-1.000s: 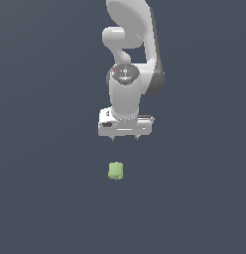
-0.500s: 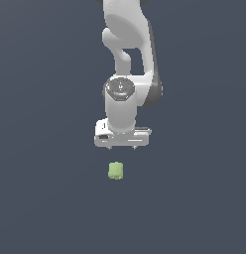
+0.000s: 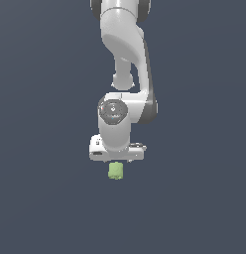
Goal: Pick up the object and move it to a goal position.
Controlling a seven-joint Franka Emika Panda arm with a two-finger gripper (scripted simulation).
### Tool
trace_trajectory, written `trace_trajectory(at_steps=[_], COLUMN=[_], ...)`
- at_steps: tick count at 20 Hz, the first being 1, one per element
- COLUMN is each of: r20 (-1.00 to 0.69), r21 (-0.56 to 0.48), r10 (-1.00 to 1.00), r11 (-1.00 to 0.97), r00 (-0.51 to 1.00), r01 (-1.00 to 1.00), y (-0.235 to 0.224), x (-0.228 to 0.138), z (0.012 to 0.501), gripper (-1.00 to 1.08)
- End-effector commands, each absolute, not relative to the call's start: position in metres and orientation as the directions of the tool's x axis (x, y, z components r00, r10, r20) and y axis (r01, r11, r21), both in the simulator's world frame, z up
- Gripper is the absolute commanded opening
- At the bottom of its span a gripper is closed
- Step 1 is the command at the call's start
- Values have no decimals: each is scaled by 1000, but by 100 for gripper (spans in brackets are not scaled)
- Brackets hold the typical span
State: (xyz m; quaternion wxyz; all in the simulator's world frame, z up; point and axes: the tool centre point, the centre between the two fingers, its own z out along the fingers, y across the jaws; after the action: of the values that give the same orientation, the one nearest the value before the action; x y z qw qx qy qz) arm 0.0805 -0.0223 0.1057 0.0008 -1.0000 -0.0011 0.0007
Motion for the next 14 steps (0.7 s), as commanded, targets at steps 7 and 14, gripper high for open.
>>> trace_trajectory(at_steps=[7,14], r20=[0,-1], r21=[0,0], r10=[-7,-8], r11=[-1000,-1000], r00=[1000,1000], r01=[-7,-8], y=[-30,-31], x=[96,96], z=[91,86], gripper=[100,100])
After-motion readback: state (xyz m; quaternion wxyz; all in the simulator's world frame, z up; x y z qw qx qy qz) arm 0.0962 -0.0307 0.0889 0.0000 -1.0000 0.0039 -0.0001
